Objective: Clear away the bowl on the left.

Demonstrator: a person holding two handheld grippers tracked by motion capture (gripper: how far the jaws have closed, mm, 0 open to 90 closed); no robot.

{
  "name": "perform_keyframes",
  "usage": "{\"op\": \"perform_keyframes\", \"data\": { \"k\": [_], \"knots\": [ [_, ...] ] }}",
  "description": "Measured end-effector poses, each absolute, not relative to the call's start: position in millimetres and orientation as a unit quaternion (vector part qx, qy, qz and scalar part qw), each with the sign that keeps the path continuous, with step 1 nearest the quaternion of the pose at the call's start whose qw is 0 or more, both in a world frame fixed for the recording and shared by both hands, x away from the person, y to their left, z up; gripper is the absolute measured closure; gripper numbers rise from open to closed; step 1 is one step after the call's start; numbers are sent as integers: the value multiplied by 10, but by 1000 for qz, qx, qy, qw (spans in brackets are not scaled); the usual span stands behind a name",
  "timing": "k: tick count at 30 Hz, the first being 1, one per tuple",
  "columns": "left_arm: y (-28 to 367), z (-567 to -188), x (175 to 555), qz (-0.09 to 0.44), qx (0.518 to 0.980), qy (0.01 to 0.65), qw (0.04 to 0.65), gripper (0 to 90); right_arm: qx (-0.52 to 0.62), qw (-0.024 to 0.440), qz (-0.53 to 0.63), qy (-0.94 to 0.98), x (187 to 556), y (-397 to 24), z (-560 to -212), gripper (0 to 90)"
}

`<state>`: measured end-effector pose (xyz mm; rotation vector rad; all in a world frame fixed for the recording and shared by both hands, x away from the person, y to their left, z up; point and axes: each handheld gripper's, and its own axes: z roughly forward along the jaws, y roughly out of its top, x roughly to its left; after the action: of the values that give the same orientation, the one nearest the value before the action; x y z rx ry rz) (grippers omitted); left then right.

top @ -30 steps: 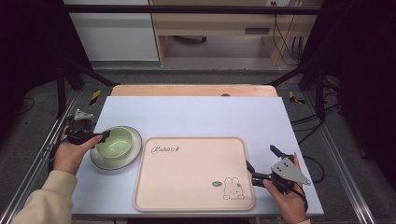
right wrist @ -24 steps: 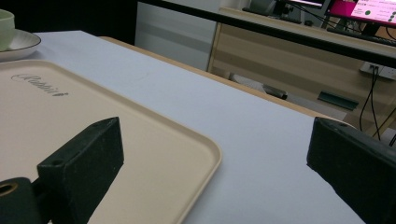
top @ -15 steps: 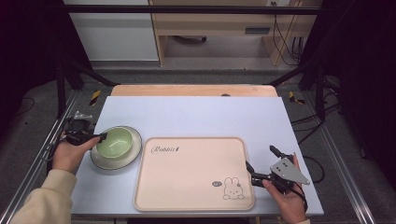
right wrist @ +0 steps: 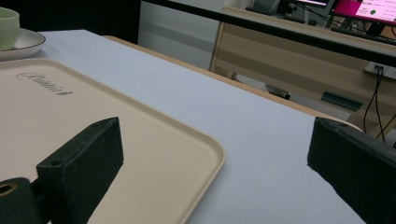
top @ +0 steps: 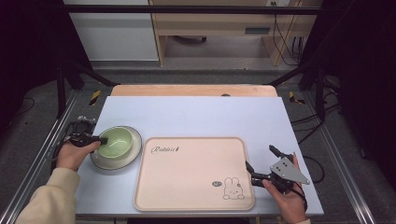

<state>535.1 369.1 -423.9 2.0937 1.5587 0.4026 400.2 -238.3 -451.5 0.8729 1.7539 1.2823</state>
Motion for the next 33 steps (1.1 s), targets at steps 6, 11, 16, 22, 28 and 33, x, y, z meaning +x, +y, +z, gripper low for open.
{"op": "perform_keyframes", "data": {
  "k": [6,11,16,22,28,33],
  "knots": [
    [3670,-4253,5356,134,770,571,253,774,344,390,503,690,3996,-2386,-4512,36],
    [3670,-4264,5345,130,765,574,261,822,344,389,502,691,4005,-2384,-4520,35],
    [3705,-4243,5305,123,748,584,290,840,344,388,501,693,4010,-2379,-4526,35],
    [3747,-4182,5250,131,737,585,312,830,342,389,500,694,4010,-2368,-4527,35],
    [3722,-4114,5217,135,732,581,328,828,343,389,500,694,4016,-2363,-4532,35],
    [3597,-4024,5198,137,737,569,339,826,341,389,500,695,4017,-2359,-4531,35]
  ]
}}
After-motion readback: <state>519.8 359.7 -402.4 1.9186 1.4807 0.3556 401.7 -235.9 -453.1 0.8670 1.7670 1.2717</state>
